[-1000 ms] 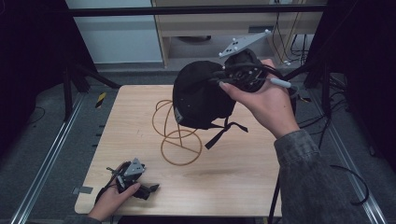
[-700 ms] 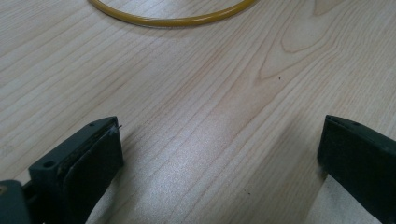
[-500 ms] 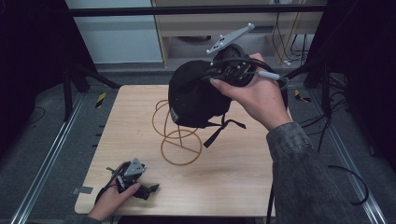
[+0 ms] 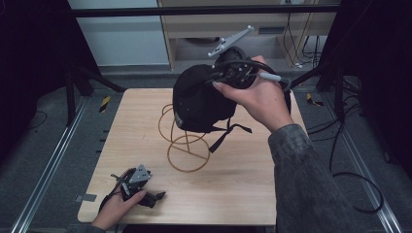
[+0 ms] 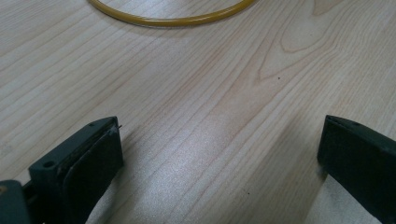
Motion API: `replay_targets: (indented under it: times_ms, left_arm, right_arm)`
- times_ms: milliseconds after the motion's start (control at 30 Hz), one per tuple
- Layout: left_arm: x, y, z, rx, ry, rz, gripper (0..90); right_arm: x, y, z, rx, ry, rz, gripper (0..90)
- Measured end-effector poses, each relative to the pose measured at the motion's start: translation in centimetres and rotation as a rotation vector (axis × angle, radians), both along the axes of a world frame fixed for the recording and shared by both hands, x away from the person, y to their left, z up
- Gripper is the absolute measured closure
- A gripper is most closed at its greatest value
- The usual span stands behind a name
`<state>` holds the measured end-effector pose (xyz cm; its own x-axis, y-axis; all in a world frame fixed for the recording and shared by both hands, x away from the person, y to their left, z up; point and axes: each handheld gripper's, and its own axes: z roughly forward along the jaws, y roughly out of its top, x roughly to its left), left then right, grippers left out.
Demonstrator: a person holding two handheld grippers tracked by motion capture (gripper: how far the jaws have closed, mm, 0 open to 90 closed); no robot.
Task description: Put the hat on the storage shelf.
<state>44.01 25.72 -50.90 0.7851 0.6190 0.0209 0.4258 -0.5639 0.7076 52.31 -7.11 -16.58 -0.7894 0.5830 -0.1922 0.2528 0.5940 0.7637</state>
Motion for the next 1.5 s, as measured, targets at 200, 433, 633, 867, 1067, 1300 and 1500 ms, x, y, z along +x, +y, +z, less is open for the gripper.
replay_targets:
  times_ms: [200,433,633,867,1067,1300,1500]
  left_arm:
    - [0.0,0.0,0.0,0.0,0.001,0.0,0.0]
    - [0.0,0.0,0.0,0.0,0.0,-0.001,0.0]
    - [0.0,0.0,0.0,0.003,0.0,-0.002,0.0]
    - [0.0,0.0,0.0,-0.001,0.0,0.001,0.0]
    - [0.0,0.0,0.0,-0.001,0.0,0.001,0.0]
    - [0.0,0.0,0.0,-0.001,0.0,0.001,0.0]
    - [0.0,0.0,0.0,-0.001,0.0,0.001,0.0]
  right_arm:
    - [0.9,1.4,-0.8,-0.011,0.015,0.016,73.5]
    - [1.6,2.9,-1.9,-0.031,0.045,0.031,73.4]
    - [2.0,4.4,-2.7,-0.039,0.058,0.049,73.3]
    - [2.2,6.1,-3.7,-0.049,0.061,0.071,73.0]
    - [2.8,7.0,-4.5,-0.048,0.068,0.068,72.9]
    - [3.1,8.4,-5.8,-0.08,0.07,0.081,72.3]
    - [3.1,8.7,-6.3,-0.087,0.065,0.08,68.3]
